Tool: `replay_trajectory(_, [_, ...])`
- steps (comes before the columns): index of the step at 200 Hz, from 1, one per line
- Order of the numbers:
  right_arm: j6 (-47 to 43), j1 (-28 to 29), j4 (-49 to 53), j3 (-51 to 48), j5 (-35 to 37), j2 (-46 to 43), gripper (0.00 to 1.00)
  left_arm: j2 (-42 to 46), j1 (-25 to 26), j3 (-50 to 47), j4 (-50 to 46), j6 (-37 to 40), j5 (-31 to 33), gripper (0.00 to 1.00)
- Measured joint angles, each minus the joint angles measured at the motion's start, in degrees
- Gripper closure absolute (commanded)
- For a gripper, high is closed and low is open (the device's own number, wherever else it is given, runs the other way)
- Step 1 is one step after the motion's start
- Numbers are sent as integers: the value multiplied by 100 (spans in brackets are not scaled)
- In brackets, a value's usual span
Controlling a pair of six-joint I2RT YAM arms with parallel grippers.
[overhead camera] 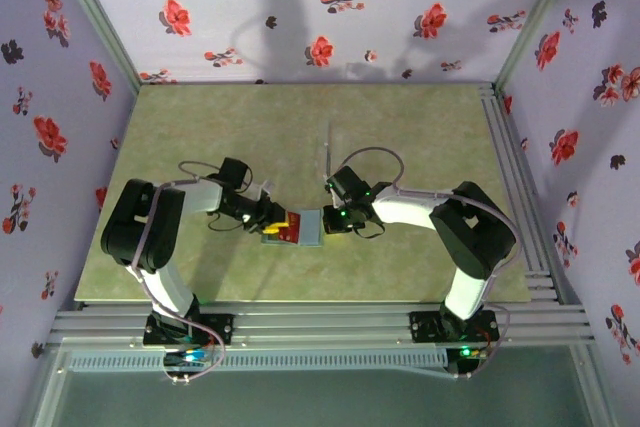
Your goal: Put the credit cards into the card holder
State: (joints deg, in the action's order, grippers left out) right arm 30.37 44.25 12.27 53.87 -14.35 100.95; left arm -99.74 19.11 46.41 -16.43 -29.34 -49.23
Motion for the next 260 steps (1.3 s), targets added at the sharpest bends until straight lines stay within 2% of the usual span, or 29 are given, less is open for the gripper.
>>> replay_trajectory(21, [-2,0,-15,4,-7,4,98,17,7,83,-127,35,109,64])
replay_trajectory(65, [-39,0,-33,7,-13,11,98,94,17,197,-420,136,382,63])
replay_trajectory(83, [-42,0,-35,7,-13,11,98,160,17,229,-603,179,605,65])
replay_trajectory(126, [-83,0,-35,7,-13,11,99,188,28,306,-898,337,981,83])
replay_trajectory(260, [-146,0,-39,7,-24,11,100,177,142,457,-957,522,1082,95])
